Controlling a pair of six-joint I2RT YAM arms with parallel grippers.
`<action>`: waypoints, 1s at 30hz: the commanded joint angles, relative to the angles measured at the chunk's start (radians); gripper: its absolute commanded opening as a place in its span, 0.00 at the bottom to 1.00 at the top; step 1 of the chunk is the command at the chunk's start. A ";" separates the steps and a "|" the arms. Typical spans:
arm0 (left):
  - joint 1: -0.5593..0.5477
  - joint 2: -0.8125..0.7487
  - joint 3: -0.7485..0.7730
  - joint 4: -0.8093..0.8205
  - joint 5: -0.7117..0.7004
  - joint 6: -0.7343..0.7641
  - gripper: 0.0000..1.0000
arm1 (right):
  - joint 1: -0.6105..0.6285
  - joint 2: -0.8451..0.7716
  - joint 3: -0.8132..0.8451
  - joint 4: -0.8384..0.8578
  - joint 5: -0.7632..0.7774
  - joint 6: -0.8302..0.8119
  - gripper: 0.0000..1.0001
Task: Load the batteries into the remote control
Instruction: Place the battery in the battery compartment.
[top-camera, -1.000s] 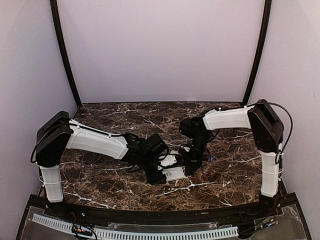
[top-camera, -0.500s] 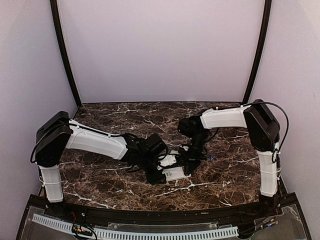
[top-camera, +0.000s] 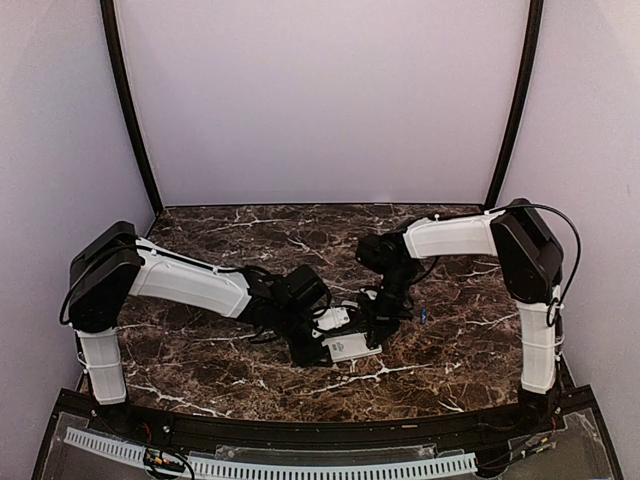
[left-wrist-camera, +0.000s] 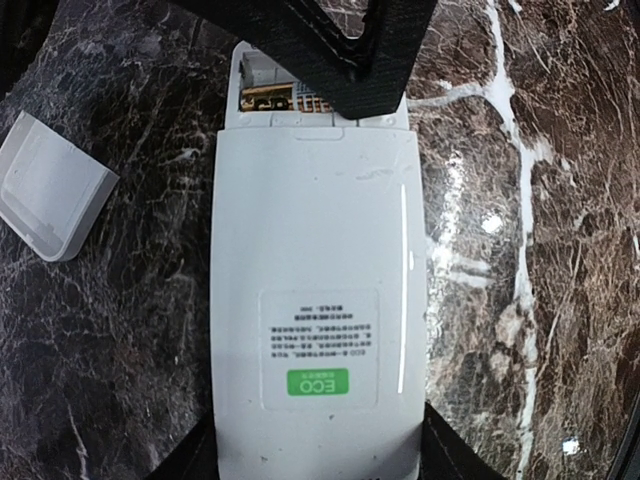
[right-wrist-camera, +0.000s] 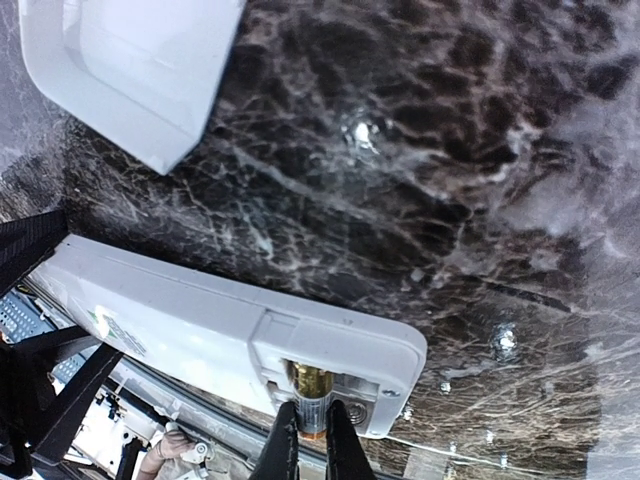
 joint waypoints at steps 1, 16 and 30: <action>0.010 0.027 -0.042 0.013 0.091 -0.005 0.46 | -0.002 0.033 -0.050 0.335 0.105 -0.015 0.00; 0.016 0.027 -0.036 0.012 0.088 0.000 0.50 | 0.016 -0.007 -0.248 0.537 0.201 0.012 0.04; 0.016 0.034 -0.030 0.004 0.066 -0.006 0.55 | 0.051 -0.053 -0.231 0.465 0.301 0.013 0.14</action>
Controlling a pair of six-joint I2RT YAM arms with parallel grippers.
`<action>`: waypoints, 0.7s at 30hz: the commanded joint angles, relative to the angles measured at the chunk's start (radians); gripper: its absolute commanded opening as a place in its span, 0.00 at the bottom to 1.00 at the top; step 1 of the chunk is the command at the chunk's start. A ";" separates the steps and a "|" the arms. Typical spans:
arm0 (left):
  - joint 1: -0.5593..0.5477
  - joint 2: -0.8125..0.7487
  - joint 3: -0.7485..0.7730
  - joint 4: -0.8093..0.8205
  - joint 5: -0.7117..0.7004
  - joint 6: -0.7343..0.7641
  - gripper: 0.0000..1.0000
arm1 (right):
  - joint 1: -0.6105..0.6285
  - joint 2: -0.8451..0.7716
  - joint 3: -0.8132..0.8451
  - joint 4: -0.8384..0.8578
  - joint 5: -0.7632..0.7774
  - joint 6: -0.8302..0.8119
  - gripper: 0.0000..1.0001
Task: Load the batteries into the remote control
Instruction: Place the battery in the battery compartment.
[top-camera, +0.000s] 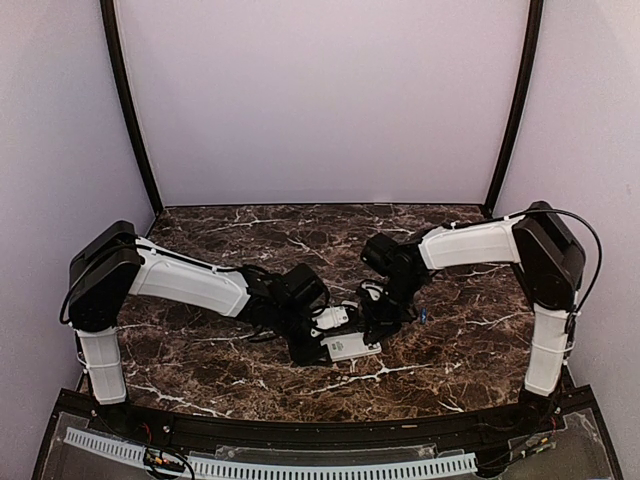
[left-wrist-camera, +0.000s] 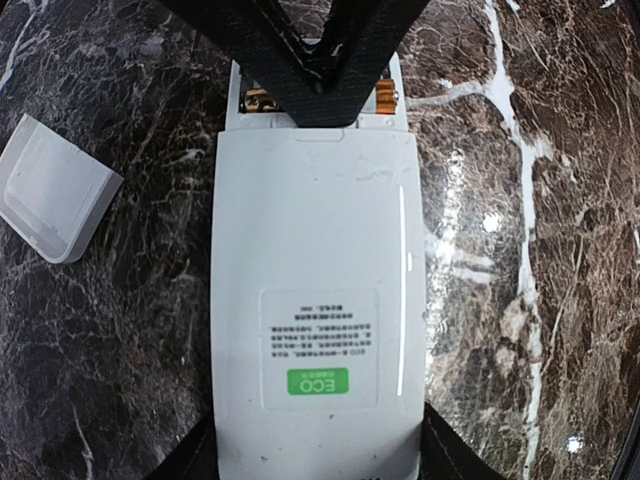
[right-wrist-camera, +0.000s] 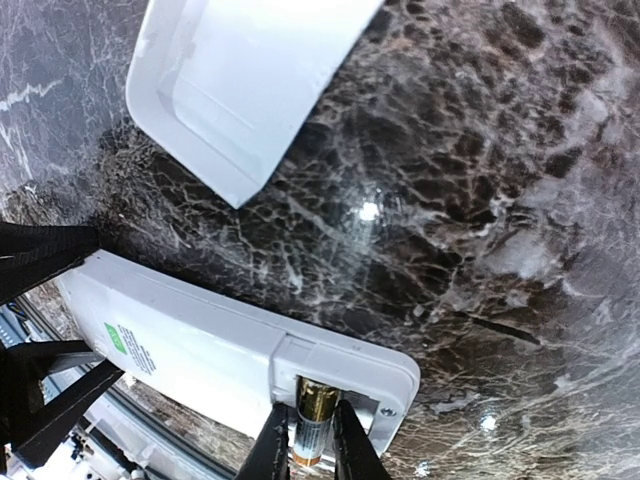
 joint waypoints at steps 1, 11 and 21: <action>0.002 0.035 -0.023 -0.008 0.050 -0.030 0.55 | 0.033 0.083 -0.025 0.172 0.225 -0.001 0.15; 0.005 0.035 -0.031 -0.007 0.041 -0.026 0.55 | 0.038 0.032 0.025 0.077 0.239 -0.026 0.19; 0.006 0.036 -0.034 -0.004 0.042 -0.025 0.55 | 0.038 0.018 0.066 0.056 0.140 -0.034 0.25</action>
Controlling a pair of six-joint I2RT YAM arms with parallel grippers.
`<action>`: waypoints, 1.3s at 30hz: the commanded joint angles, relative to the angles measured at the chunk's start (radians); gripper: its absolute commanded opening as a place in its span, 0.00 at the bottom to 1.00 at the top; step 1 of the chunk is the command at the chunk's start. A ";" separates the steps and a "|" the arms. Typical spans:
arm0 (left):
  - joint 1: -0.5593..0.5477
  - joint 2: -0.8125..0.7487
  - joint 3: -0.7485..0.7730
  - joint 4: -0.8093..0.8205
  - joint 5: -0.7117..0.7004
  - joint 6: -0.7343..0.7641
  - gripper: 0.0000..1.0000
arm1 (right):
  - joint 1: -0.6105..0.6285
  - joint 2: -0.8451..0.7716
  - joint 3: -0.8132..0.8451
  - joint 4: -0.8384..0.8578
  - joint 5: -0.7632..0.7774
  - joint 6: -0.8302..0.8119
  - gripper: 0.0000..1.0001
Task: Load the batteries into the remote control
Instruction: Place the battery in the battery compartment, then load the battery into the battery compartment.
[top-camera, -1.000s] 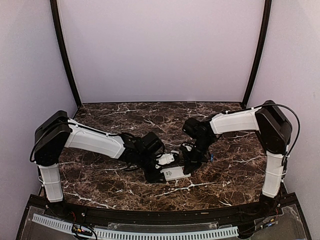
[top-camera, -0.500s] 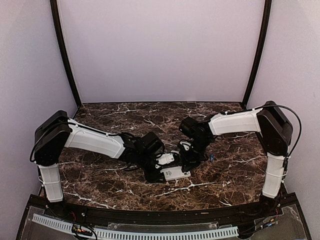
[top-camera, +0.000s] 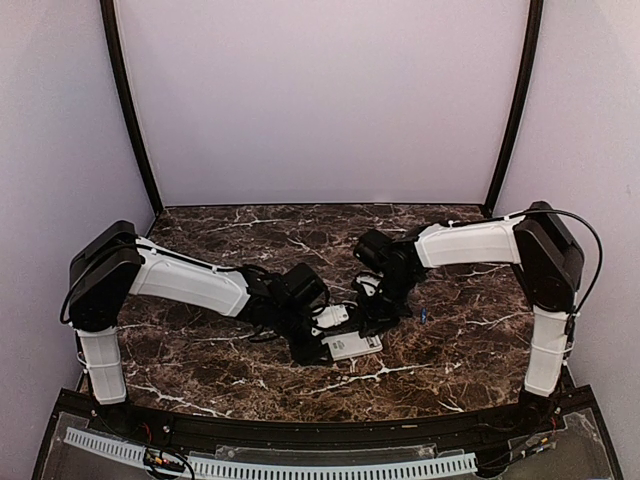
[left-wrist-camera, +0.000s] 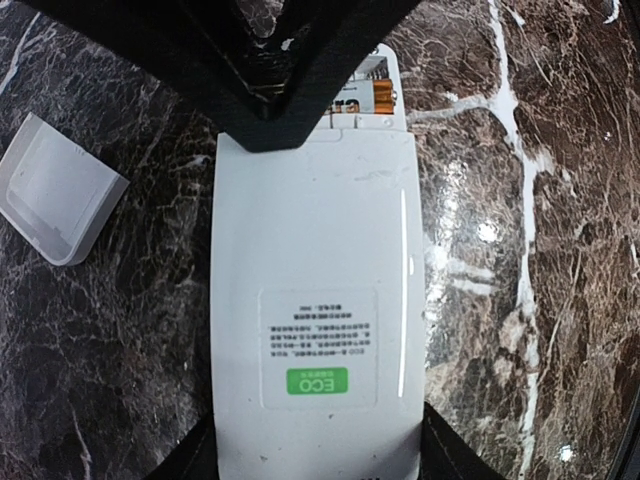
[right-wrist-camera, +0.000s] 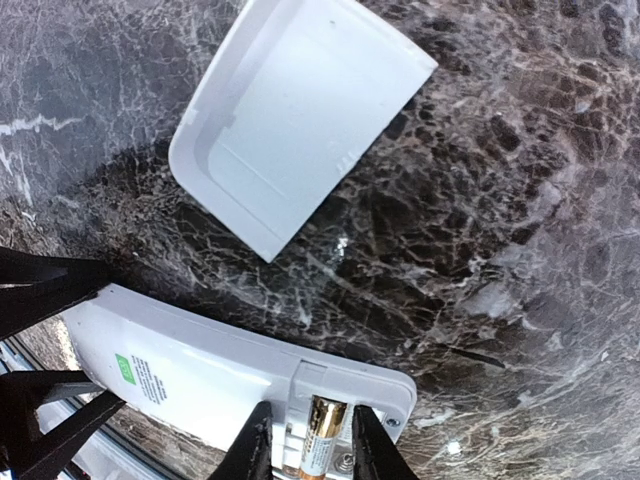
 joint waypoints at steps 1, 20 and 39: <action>0.004 0.037 -0.033 -0.015 0.036 -0.014 0.54 | 0.004 0.024 0.020 0.064 0.023 -0.014 0.26; 0.005 0.043 -0.035 -0.021 0.033 -0.010 0.54 | -0.025 -0.043 0.048 -0.044 0.048 -0.027 0.32; 0.005 0.047 -0.032 -0.025 0.027 -0.010 0.54 | -0.035 -0.069 -0.023 -0.074 -0.063 0.002 0.11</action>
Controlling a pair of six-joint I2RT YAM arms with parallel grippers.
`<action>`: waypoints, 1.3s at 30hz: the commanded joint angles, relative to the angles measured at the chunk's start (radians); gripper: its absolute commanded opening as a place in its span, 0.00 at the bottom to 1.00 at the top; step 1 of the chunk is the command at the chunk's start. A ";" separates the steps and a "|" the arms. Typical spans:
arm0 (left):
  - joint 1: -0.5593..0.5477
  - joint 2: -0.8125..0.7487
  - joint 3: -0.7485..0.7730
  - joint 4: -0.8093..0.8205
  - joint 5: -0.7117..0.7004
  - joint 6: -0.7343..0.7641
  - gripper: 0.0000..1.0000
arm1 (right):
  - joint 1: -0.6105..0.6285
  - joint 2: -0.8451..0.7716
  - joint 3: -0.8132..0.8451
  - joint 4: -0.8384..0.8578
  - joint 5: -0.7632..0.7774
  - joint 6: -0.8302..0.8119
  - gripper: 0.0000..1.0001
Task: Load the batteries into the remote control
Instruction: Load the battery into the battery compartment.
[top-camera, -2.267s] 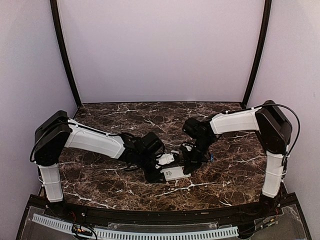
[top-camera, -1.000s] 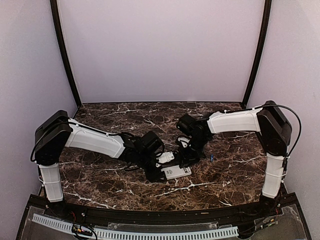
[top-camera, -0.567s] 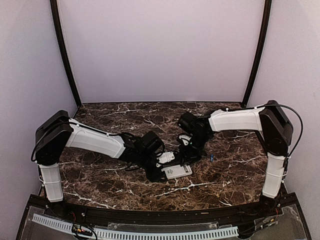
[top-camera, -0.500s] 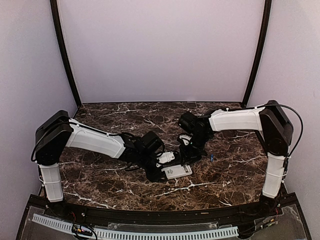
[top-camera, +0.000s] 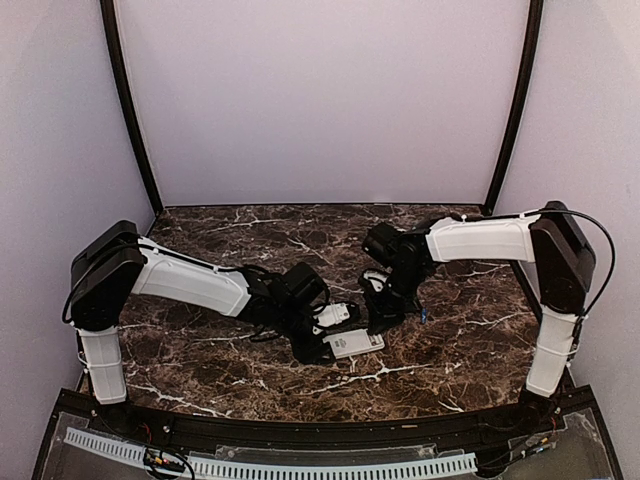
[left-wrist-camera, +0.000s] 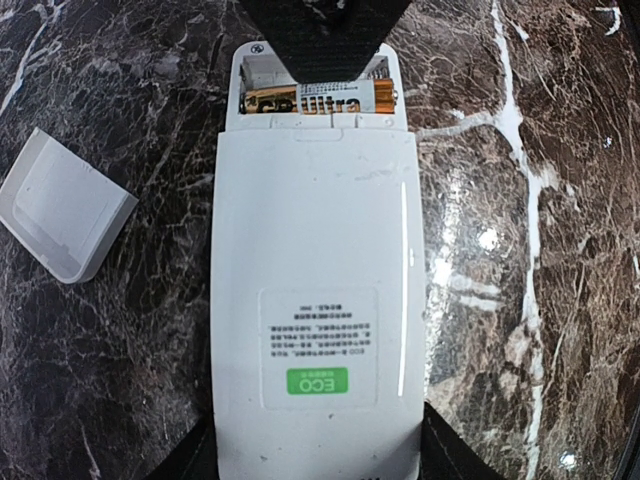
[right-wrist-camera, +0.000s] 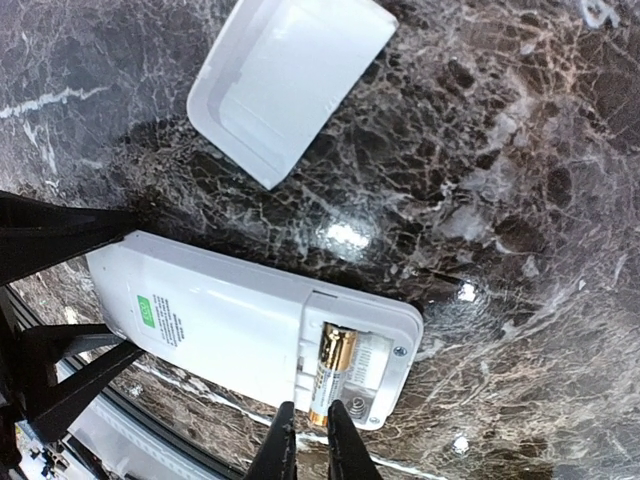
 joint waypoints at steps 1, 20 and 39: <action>0.000 0.039 -0.031 -0.058 0.019 0.000 0.54 | -0.005 -0.001 -0.022 -0.007 -0.023 0.011 0.11; 0.001 0.040 -0.031 -0.059 0.019 -0.001 0.54 | -0.005 0.060 -0.079 0.066 -0.033 0.005 0.00; 0.002 0.042 -0.032 -0.064 0.006 0.008 0.54 | -0.029 0.028 0.032 -0.009 -0.012 -0.034 0.00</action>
